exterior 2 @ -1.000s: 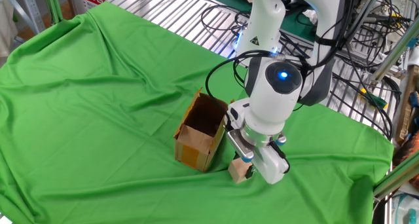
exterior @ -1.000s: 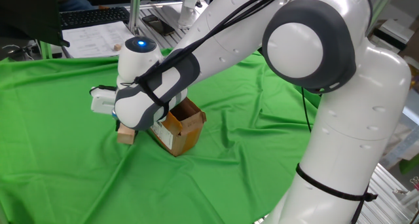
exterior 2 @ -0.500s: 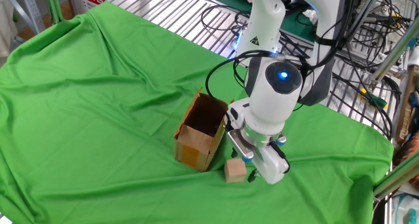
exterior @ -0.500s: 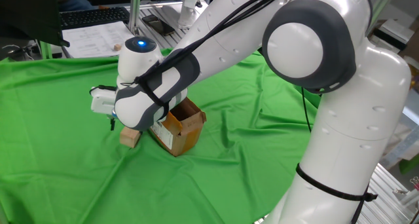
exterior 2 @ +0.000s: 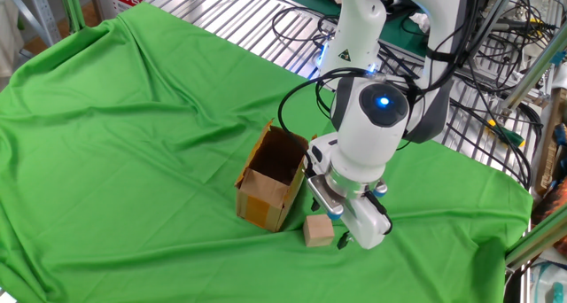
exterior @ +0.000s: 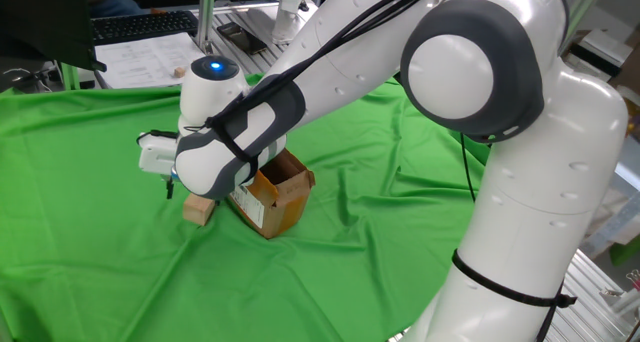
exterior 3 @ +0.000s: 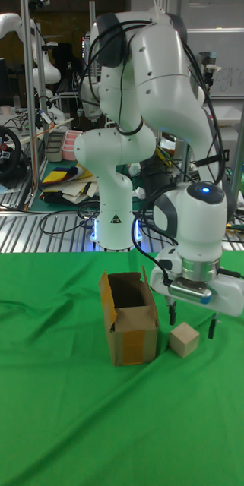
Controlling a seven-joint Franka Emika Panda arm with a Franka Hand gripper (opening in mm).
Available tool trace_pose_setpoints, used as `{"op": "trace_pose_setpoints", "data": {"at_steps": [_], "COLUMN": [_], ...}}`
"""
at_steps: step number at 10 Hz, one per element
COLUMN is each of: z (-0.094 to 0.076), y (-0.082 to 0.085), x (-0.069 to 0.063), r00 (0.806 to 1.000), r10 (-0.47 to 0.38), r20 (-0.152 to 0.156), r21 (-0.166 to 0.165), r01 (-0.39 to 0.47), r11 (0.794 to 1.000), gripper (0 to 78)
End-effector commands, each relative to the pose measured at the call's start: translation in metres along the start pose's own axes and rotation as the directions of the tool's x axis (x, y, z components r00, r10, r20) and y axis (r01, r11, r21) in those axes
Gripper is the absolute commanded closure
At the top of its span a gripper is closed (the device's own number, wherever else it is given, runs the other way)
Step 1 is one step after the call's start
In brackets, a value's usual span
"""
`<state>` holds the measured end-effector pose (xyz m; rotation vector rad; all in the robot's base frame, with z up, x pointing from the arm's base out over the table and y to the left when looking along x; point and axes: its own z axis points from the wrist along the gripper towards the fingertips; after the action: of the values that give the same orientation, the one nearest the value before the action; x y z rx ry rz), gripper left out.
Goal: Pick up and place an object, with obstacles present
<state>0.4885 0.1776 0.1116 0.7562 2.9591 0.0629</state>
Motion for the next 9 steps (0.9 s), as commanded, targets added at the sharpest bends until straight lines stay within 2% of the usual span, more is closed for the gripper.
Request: {"op": "trace_pose_setpoints", "data": {"at_steps": [1,5,6,9], "z": [-0.045,-0.053,-0.071,-0.095], "y": [-0.001,-0.003,-0.009,-0.019], "x": [0.007,0.007,0.008,0.007], "r00": [1.000,1.000,0.999,0.999], "r10": [0.009,0.003,-0.015,-0.030], "r20": [-0.021,-0.020,-0.032,-0.041], "r21": [0.016,0.019,0.025,0.030], "r01": [-0.009,-0.002,0.016,0.031], "r11": [1.000,1.000,1.000,0.999], "gripper": [0.1,0.1,0.1,0.1]}}
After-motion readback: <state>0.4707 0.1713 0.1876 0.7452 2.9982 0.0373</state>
